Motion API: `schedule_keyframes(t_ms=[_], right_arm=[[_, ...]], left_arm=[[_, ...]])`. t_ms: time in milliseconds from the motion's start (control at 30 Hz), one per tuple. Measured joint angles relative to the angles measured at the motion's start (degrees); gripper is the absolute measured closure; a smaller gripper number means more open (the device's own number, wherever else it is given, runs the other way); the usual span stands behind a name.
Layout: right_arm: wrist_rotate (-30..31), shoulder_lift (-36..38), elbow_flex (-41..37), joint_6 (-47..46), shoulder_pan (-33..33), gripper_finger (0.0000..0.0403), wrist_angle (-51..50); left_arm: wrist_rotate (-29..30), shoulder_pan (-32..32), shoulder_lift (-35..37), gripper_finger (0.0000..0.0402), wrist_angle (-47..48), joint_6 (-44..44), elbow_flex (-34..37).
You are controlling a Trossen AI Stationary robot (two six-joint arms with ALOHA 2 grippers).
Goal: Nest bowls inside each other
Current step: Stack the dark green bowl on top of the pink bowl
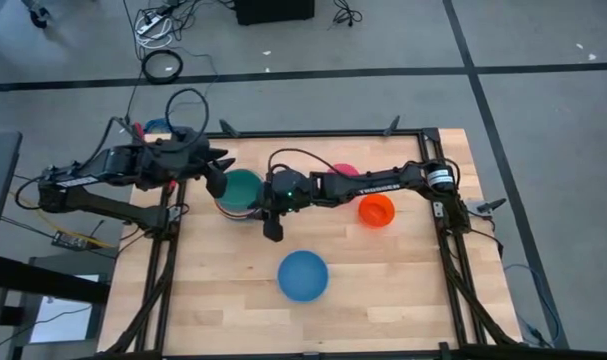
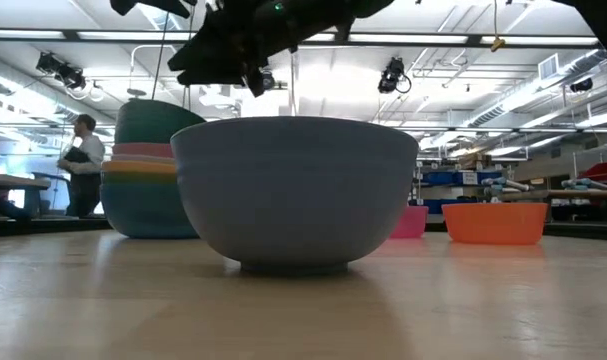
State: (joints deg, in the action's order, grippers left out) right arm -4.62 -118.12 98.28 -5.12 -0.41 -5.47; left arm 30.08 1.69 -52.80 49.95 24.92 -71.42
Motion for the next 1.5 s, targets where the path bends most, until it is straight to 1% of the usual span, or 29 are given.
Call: schedule_keyframes(t_ms=[167, 267, 367, 433, 533, 667, 767, 833, 967, 1067, 1133, 1267, 1300, 1500], right_arm=[[4.29, -0.36, 0.05, 1.21, 0.68, 0.0287, 2.73], [6.29, -0.9, 0.02, 0.52, 0.45, 0.0287, 2.01], [6.68, -1.68, 0.02, -0.99, -0.17, 0.0287, 1.43], [6.9, -1.86, -0.02, -1.88, -0.5, 0.0287, -0.08], [8.1, -1.79, -0.02, -2.17, -0.68, 0.0287, -1.74], [7.89, -1.78, -0.02, -2.94, -0.85, 0.0287, -5.8], [8.54, -1.78, -0.02, -3.24, -0.72, 0.0287, -10.51], [9.82, -1.8, -0.02, -3.13, -0.32, 0.0287, -11.23], [12.0, -1.03, -0.02, -1.79, 1.02, 0.0287, -10.36], [13.64, 0.24, -0.02, -0.76, 1.9, 0.0287, -9.94], [14.2, 1.23, -0.02, -0.36, 2.21, 0.0287, -9.81], [14.31, 2.48, -0.02, -0.23, 2.34, 0.0287, -9.68], [14.31, 2.62, -0.02, -0.2, 2.44, 0.0287, -9.78], [14.29, 2.75, -0.02, -0.2, 2.66, 0.0287, -9.78]], left_arm=[[-0.07, 0.01, 0.0, 0.0249, 0.58, 1.05, 0.0], [-1.31, 0.0, 0.0, 0.0249, 0.55, 1.8, 0.0], [-5.16, 0.0, -0.02, 0.0249, 0.77, 3.11, 0.0], [-6.57, -0.05, -0.02, 0.0249, 1.2, 3.84, 0.0], [-6.82, -0.71, -0.02, 0.0249, 2.23, 4.32, 0.0], [-7.7, -1.84, -0.02, 0.0249, 2.83, 6.52, 0.42], [-11.65, -2.92, -0.13, 0.0249, 8.01, 10.54, 0.48], [-12.66, -3.98, -0.55, 0.0249, 13.25, 14.14, 0.48], [-13.15, -6.83, -1.84, 0.0249, 24.63, 21.28, 0.52], [-12.8, -8.81, -3.05, 0.0249, 28.35, 23.91, 1.59], [-12.77, -9.67, -3.61, 0.0249, 28.5, 24.98, 3.44], [-12.51, -10.45, -4.35, 0.0249, 25.56, 25.25, 7.92], [-11.69, -10.49, -4.58, 0.0249, 24.33, 25.19, 8.78], [-11.25, -10.49, -5.18, 0.0249, 22.63, 25.71, 11.65]])
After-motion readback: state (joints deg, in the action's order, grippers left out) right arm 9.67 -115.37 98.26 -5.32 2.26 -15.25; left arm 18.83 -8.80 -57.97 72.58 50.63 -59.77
